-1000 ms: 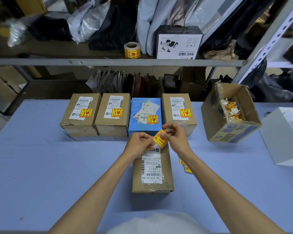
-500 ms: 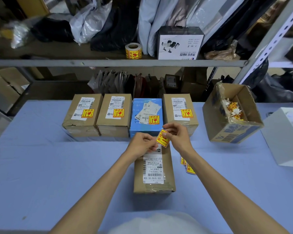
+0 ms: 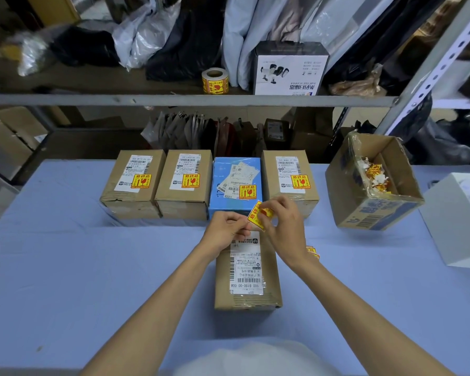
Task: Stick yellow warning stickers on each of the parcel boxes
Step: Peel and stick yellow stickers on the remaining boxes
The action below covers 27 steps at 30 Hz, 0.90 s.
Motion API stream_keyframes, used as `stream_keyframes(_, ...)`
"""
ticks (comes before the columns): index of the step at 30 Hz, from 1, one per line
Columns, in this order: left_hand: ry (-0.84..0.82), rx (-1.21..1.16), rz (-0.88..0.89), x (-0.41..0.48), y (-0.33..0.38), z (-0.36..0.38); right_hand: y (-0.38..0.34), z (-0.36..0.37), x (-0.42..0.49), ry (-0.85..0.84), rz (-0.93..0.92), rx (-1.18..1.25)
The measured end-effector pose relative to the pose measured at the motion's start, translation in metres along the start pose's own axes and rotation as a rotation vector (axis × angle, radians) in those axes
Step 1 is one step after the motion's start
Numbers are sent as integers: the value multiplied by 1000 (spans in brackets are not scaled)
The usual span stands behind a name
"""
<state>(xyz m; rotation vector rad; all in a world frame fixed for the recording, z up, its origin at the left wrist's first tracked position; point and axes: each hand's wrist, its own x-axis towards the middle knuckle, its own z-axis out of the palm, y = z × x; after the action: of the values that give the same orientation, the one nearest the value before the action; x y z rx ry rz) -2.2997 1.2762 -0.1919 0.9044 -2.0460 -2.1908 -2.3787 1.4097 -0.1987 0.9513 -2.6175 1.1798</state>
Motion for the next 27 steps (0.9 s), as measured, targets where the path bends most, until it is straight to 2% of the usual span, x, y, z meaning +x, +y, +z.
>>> stream_keyframes(3,12,-24,2,0,0,1,-3,0,-2,17,-32,-49)
stream_keyframes(11,-4,-38,27,-1,2,2,-3,2,0,-148,79,140)
stream_keyframes(22,-29,-37,41,2,2,1,-7,-2,0,-203,110,190)
stream_keyframes(27,-42,38,72,3,4,-1,-8,-4,1,-225,131,195)
